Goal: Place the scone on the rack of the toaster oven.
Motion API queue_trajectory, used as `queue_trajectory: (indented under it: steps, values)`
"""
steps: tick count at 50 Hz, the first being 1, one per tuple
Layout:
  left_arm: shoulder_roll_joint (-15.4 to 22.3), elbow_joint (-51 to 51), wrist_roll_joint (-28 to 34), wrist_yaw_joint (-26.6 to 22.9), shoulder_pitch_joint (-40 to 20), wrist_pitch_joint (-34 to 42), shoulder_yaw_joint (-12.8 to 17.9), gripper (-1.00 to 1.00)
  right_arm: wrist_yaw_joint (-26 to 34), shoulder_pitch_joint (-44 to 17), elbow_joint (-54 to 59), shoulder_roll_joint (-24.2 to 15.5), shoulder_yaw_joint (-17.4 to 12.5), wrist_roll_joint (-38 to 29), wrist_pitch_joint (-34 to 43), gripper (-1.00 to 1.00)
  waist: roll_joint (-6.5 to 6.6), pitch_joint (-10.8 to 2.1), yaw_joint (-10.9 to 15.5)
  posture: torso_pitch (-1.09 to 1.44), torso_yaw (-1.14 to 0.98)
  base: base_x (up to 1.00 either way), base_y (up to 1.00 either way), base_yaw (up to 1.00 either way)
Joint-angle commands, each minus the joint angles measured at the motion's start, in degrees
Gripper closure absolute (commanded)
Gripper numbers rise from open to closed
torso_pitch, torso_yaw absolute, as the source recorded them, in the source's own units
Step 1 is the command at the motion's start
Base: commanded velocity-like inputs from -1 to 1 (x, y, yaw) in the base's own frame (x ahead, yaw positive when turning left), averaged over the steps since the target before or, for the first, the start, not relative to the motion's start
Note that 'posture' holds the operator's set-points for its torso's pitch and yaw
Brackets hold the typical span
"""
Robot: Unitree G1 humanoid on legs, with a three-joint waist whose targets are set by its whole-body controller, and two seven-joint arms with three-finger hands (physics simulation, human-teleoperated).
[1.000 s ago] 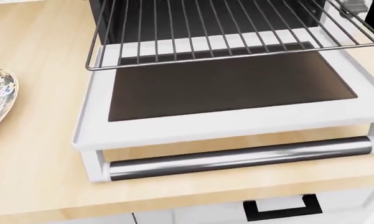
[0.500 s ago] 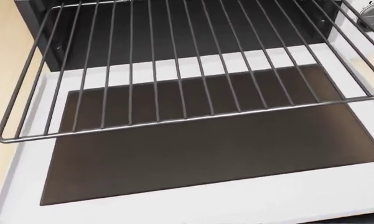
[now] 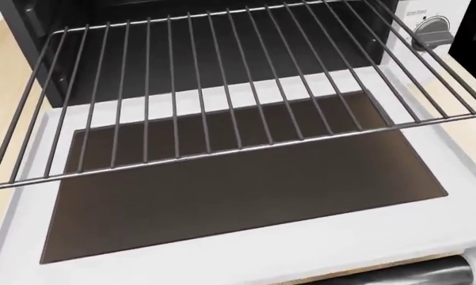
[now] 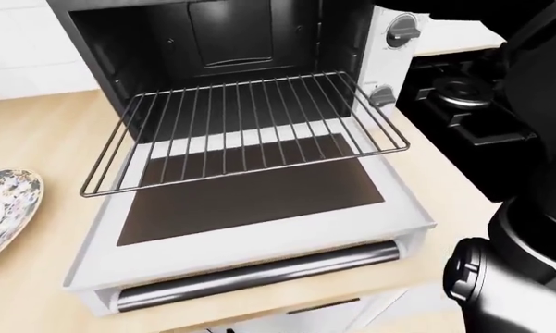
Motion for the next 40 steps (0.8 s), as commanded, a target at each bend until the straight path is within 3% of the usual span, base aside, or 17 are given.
queue_trajectory:
  steps: [1, 3, 6, 9, 12, 16, 18, 22, 24, 30, 32, 34, 36, 40]
  values:
    - [3.3, 1.18, 2.02, -2.28, -0.79, -2.17, 1.16, -1.0, 0.07, -1.78, -0.64, -0.64, -0.47, -0.26, -1.75, -1.0, 0.06, -1.22, 0.08, 0.0, 0.0, 0.0, 0.0, 0.0]
    - [7.08, 5.43, 3.13, -5.61, -2.18, -2.93, 0.65, -1.0, 0.04, -2.01, -0.47, -0.76, -0.57, -0.19, -1.65, -1.0, 0.1, -1.16, -0.02, 0.0, 0.0, 0.0, 0.0, 0.0]
    - [16.94, 14.99, 6.52, -13.62, -3.9, -7.95, -3.43, -1.0, -0.18, -2.29, -0.4, -0.94, -0.73, 0.18, -1.44, -1.0, 0.23, -1.21, -0.05, 0.0, 0.0, 0.0, 0.0, 0.0]
    - [31.47, 22.78, 9.26, -23.24, 1.01, -16.97, -5.48, -1.0, -0.26, -2.25, -0.32, -0.95, -0.62, 0.23, -1.58, -1.0, 0.33, -1.26, -0.16, 0.0, 0.0, 0.0, 0.0, 0.0]
    - [40.51, 31.16, 8.06, -30.37, 12.18, -22.39, -1.92, -1.0, -0.37, -2.15, -0.43, -0.85, -0.52, 0.3, -1.64, -1.0, 0.35, -1.15, -0.2, 0.0, 0.0, 0.0, 0.0, 0.0]
    - [46.95, 41.41, 11.58, -40.41, 23.47, -27.74, 1.98, -1.0, -0.34, -1.94, -0.56, -0.83, -0.59, 0.34, -1.73, -1.0, 0.68, -1.31, 0.21, 0.0, 0.0, 0.0, 0.0, 0.0]
    - [47.52, 43.81, 15.66, -44.34, 26.72, -30.38, 1.8, -1.0, -0.45, -2.06, -0.52, -0.96, -0.75, 0.58, -1.57, -1.0, 0.86, -1.44, 0.45, 0.0, 0.0, 0.0, 0.0, 0.0]
    - [45.01, 40.89, 26.98, -49.61, 27.74, -35.74, 0.21, -1.0, -0.58, -1.9, -0.75, -0.91, -0.68, 0.71, -1.57, -1.0, 1.1, -1.66, 0.5, 0.0, 0.0, 0.0, 0.0, 0.0]
    - [43.37, 38.36, 35.05, -54.2, 26.66, -37.68, -0.77, -1.0, -0.61, -1.89, -0.67, -0.97, -0.76, 0.76, -1.64, -1.0, 1.11, -1.81, 0.44, 0.0, 0.0, 0.0, 0.0, 0.0]
    - [39.99, 36.17, 45.2, -65.59, 22.66, -39.25, -0.31, -1.0, -0.81, -1.8, -0.82, -0.88, -0.66, 1.0, -1.7, -1.0, 0.44, -1.95, 0.45, 0.0, 0.0, 0.0, 0.0, 0.0]
    - [37.38, 35.72, 52.19, -69.71, 21.72, -44.47, -1.52, -1.0, -0.94, -1.6, -1.14, -0.76, -0.62, 1.09, -1.68, -1.0, 0.07, -1.97, 0.52, 0.0, 0.0, 0.0, 0.0, 0.0]
    - [36.96, 37.2, 52.85, -68.11, 21.59, -47.38, -4.81, -1.0, -0.79, -1.51, -1.15, -0.72, -0.53, 1.01, -1.83, -1.0, -0.21, -2.12, 0.68, 0.0, 0.0, 0.0, 0.0, 0.0]
    - [38.02, 38.58, 52.28, -68.24, 21.28, -49.29, -6.13, -1.0, -0.77, -1.53, -1.12, -0.77, -0.51, 0.93, -1.78, -1.0, -0.34, -2.5, 0.94, 0.0, 0.0, 0.0, 0.0, 0.0]
    - [39.51, 39.03, 51.15, -69.36, 21.99, -50.04, -5.61, -1.0, -0.74, -1.71, -1.0, -0.76, -0.49, 0.82, -1.72, -1.0, -0.65, -3.01, 1.36, 0.0, 0.0, 0.0, 0.0, 0.0]
